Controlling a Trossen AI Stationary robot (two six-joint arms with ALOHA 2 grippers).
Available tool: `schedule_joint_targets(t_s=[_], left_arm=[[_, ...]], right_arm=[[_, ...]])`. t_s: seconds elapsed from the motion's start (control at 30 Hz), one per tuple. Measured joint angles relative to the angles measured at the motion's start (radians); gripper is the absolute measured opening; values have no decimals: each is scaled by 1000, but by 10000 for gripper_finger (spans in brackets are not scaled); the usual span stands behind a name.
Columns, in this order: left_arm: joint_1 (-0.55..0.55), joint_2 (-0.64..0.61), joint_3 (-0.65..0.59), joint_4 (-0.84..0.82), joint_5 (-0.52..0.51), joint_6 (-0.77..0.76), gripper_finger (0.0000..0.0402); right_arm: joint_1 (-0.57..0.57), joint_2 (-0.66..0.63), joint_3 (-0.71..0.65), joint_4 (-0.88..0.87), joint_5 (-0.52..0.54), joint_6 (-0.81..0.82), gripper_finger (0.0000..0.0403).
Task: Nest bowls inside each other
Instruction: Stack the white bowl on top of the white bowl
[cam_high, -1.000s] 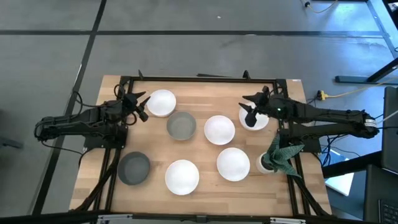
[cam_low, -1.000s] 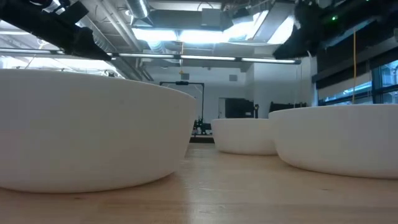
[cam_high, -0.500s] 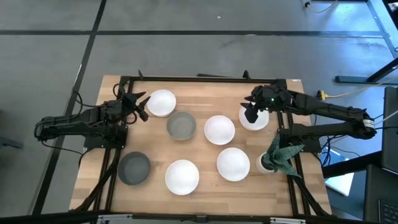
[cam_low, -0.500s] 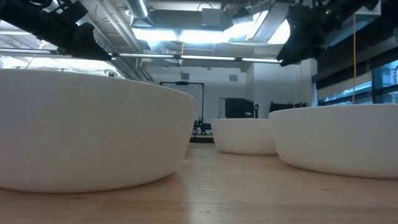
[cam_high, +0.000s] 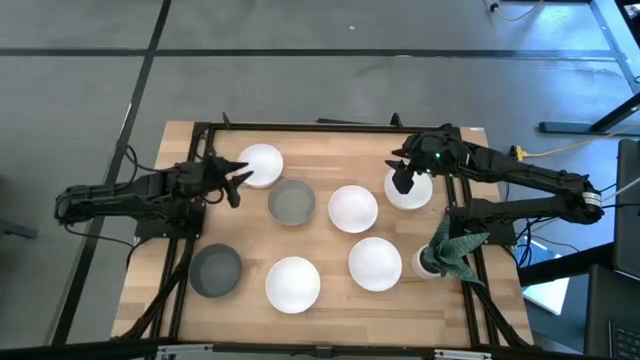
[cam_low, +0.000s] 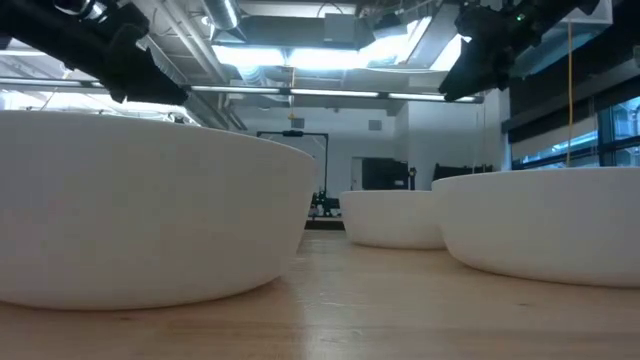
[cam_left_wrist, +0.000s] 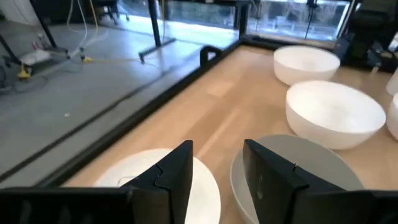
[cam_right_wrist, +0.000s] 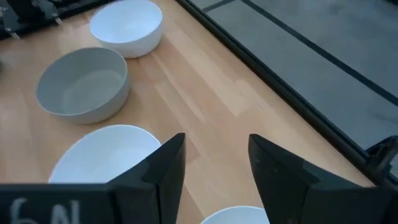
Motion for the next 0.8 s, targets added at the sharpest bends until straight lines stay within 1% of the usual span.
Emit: schedule_joint_targets(t_s=[0.17,0.33,0.57,0.67,0.8], left_arm=[[2,62,0,14,1,-57,135],[2,144,0,2,21,26,135],[2,273,0,-23,18,35,135],[2,326,0,-53,2,53,135],[2,388,0,-55,-1,61,135]], right_arm=[[-9,38,0,0,0,-3,177],[-8,79,0,0,0,-3,177],[-8,124,-1,6,0,-3,177],[-8,130,-1,30,-1,-4,177],[-8,130,-1,54,-1,-3,177]])
